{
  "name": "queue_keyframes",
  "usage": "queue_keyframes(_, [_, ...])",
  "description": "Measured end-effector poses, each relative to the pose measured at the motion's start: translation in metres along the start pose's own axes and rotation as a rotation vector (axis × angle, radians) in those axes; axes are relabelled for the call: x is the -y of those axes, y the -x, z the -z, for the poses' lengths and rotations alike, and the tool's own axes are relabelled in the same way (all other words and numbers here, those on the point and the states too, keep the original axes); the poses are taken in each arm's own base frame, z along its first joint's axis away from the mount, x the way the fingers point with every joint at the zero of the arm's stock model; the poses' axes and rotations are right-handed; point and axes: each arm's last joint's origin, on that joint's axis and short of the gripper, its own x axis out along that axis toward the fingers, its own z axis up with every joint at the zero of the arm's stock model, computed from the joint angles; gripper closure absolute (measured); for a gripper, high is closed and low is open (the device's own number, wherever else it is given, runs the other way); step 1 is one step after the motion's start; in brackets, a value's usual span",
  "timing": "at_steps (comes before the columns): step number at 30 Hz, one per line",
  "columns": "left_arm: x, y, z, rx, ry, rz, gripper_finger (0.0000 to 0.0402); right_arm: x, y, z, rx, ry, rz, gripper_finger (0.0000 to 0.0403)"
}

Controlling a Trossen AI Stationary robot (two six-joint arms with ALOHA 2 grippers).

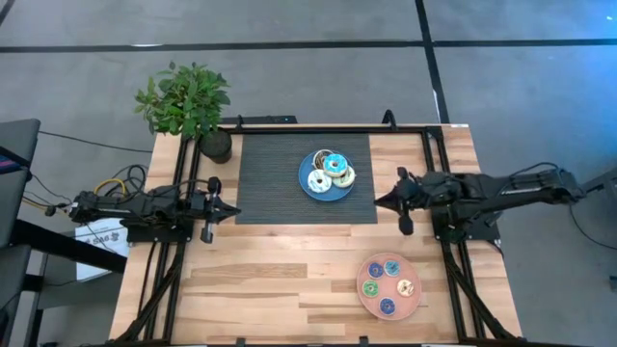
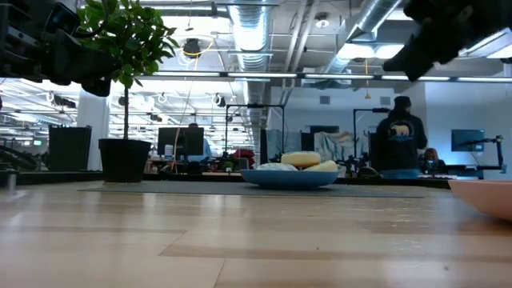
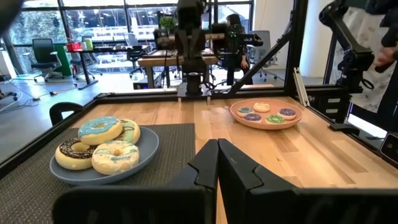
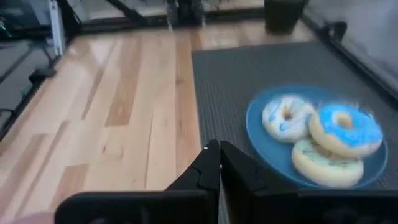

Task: Pick & Place donuts
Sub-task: Return to Home Position

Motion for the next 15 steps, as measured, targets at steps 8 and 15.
queue_keyframes(8, [0.000,-0.001,0.001,-0.008,0.000,0.001,0.0401,0.001,-0.007,0.031,0.220,0.027,-0.062,0.0401])
queue_keyframes(15, [0.000,0.000,0.001,-0.008,0.000,0.000,0.0401,0.003,0.000,0.046,0.273,0.015,-0.064,0.0402])
